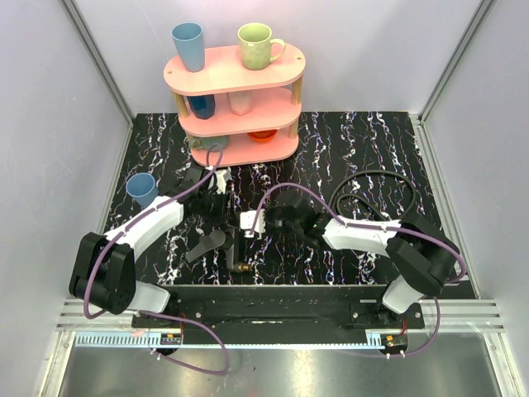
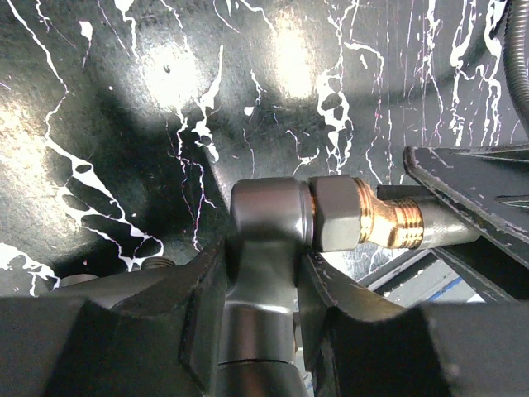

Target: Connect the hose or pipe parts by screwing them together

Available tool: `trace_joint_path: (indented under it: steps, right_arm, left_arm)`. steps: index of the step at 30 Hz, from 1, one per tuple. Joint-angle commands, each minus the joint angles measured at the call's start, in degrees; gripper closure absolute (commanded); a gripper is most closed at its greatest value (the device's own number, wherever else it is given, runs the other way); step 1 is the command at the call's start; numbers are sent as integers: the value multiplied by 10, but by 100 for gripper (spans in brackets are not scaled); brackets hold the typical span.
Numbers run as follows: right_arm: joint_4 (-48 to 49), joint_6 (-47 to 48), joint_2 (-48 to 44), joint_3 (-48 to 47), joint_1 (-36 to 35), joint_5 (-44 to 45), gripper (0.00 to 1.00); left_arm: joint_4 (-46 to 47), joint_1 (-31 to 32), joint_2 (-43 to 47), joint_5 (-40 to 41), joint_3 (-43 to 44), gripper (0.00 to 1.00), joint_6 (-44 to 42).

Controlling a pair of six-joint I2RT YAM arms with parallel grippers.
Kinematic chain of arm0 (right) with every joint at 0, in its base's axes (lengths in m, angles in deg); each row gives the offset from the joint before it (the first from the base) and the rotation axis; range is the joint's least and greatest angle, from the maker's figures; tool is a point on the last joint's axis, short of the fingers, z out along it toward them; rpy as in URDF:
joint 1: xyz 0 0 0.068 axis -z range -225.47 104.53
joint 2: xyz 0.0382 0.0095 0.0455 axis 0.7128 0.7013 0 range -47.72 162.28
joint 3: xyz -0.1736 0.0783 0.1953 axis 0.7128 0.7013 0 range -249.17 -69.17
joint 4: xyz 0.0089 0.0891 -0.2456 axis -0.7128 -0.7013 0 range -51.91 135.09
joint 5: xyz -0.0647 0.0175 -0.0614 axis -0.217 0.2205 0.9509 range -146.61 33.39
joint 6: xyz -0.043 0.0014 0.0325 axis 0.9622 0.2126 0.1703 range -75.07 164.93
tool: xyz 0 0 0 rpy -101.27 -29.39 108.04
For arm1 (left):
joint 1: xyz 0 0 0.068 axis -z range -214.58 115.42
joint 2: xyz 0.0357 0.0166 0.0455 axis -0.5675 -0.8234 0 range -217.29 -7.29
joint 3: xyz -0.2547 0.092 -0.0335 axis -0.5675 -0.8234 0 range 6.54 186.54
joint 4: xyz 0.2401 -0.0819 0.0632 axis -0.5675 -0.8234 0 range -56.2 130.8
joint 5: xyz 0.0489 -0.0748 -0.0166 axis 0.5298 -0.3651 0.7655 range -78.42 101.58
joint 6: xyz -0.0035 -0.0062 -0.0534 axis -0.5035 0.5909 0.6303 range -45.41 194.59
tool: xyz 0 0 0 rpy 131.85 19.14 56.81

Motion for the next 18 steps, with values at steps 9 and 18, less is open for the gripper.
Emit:
trace_joint_path:
  steps: [9, 18]
  right_arm:
    - [22, -234, 53, -80, -14, 9, 100]
    - [100, -483, 73, -62, -3, -26, 100]
  left_arm:
    - [133, -2, 42, -45, -13, 100, 72]
    - [242, -2, 44, -39, -62, 100, 124]
